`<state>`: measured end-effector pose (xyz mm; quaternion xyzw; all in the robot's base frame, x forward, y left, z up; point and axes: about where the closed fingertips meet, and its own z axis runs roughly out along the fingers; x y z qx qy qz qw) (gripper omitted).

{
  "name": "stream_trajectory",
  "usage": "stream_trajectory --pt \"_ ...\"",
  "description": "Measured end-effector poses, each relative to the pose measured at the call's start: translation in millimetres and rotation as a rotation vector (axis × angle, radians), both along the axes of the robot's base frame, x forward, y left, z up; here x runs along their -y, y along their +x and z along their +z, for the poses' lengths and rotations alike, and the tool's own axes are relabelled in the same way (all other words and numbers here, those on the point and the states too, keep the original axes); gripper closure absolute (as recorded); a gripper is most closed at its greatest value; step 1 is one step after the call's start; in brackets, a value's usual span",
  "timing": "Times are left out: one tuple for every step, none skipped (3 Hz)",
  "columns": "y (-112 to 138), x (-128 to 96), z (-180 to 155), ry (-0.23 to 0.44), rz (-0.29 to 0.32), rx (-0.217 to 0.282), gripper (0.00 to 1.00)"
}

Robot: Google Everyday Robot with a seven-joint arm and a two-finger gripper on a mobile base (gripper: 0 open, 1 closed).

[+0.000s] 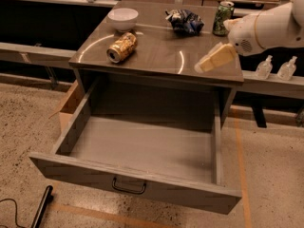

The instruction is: Place blue chip bag into top drawer

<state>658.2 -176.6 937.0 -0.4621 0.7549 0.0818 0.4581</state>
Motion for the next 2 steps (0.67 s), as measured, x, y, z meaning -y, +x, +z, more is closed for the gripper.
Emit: stream_trajectory --pt "56.4 1.2 -20.5 0.097 -0.033 0.051 0.0" --pt "56.4 1.1 -20.6 0.097 -0.033 0.051 0.0"
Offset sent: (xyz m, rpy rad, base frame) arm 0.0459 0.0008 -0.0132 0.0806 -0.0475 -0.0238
